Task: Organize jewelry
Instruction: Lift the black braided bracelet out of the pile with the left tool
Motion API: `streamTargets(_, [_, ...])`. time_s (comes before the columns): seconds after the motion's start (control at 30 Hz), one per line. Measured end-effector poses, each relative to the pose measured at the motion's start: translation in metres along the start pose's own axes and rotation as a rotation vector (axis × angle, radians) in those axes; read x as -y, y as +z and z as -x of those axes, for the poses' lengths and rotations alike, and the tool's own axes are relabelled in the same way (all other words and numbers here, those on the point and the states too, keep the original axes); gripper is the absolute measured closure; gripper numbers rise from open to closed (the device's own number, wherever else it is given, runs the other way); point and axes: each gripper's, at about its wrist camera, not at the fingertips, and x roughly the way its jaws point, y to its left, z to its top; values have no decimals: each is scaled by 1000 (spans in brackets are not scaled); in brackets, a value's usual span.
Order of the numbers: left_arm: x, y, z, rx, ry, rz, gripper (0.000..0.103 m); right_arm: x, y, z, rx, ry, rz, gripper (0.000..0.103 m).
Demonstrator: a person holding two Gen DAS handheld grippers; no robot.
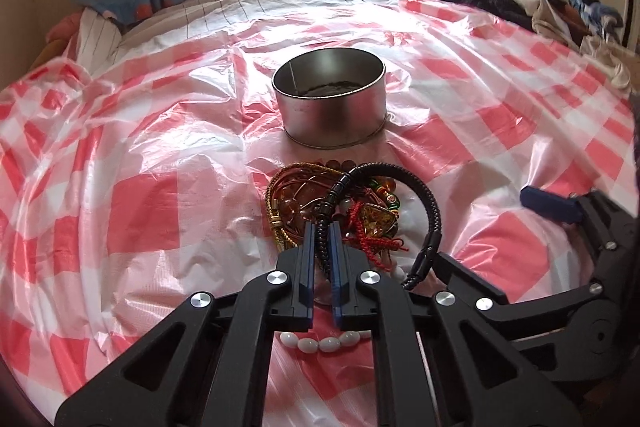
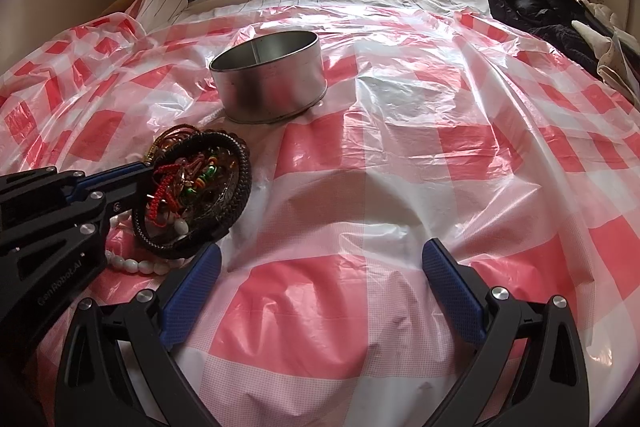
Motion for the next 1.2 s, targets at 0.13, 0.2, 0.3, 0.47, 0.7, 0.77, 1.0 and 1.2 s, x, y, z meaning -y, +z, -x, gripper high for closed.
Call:
streamTargets(0.13, [-29,2,22,35,-141,156,97,0,0,0,1,0,0,6])
streamTargets(0.2, [-37,0,35,59,-149,182,97,-1,-1,0,1,0,1,6])
streamTargets(0.3, [-53,-5,49,70,-128,217,97,-1,0,0,1,-1,1,6])
streamTargets(0.47, [-74,-20,30,-60,-13,227,97,-1,-1,0,0,-3,4,6])
streamTargets(0.7, [-68,-21,20,-79,47,165,78,-2,-1,0,1,-3,4,6])
streamTargets(0.77, [-67,-22,14,-94,56,153,75,-2,-1,0,4,-1,2,6])
streamTargets(1.0, [-60,-23,10,-102,59,131,95,2,0,25,129,136,-40,6])
streamTargets(1.2, [-84,-21,18,-59,98,248,95,-27,13,27,135,249,66,17])
